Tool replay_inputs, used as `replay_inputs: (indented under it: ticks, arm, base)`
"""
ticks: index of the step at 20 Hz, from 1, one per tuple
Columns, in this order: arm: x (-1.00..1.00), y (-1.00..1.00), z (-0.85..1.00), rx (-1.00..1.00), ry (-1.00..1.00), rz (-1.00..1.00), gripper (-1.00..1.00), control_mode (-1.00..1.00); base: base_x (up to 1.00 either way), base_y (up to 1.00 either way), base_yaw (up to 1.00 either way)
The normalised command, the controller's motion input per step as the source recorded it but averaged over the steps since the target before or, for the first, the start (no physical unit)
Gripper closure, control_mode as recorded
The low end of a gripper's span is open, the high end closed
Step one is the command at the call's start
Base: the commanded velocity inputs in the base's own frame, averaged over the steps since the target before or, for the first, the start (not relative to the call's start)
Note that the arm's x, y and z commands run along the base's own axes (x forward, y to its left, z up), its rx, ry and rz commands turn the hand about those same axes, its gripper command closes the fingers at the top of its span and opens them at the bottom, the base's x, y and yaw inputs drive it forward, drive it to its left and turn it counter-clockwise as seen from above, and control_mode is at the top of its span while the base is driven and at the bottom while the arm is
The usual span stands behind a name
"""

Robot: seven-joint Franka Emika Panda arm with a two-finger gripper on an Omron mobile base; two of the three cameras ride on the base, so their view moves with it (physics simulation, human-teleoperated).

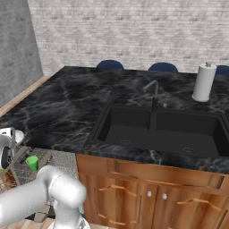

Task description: Pick up the cup and bowl from the counter, place them in the dishwasher, and close the dishwasher door.

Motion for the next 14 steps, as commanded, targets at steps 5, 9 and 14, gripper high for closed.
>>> replay_inputs:
  ticks: [5, 9, 14]
  arm:
    - [-0.11, -0.01, -0.34, 0.00, 0.00, -0.01, 1.00, -1.00]
    - [-0.04, -0.14, -0.32, 0.00, 0.00, 0.00, 1.00, -1.00]
    - [-0.14, -0.15, -0.34, 0.00, 0.00, 0.00, 1.00, -1.00]
  base:
    - [0.00, 0.00, 0.00]
    - [0.00, 0.00, 0.00]
    - [0.00, 0.00, 0.00]
